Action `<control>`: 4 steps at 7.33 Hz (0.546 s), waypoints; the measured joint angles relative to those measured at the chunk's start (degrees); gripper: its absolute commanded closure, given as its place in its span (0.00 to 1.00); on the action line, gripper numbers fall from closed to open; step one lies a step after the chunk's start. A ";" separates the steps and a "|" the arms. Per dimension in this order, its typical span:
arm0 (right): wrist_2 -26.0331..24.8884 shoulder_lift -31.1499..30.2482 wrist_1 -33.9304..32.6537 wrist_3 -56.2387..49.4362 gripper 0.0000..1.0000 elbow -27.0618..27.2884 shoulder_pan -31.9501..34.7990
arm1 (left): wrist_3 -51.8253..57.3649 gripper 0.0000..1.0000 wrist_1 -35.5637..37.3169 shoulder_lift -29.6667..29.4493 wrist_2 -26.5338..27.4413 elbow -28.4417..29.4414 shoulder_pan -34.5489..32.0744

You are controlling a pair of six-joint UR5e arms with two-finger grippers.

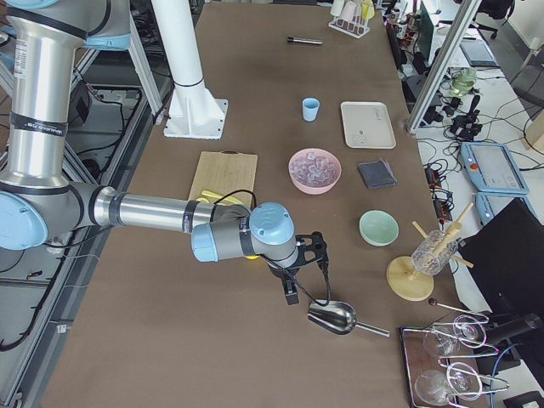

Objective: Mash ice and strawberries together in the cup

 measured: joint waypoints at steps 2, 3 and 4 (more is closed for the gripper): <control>0.06 0.12 -0.02 0.00 0.01 -0.03 0.00 | 0.14 0.02 -0.38 0.20 -0.01 1.36 0.06; 0.03 0.16 -0.06 0.00 0.01 -0.03 0.00 | 0.13 0.02 -0.42 0.21 -0.02 1.44 0.09; -0.03 0.22 -0.06 0.00 0.01 -0.07 -0.02 | 0.09 0.02 -0.43 0.20 -0.01 1.38 0.13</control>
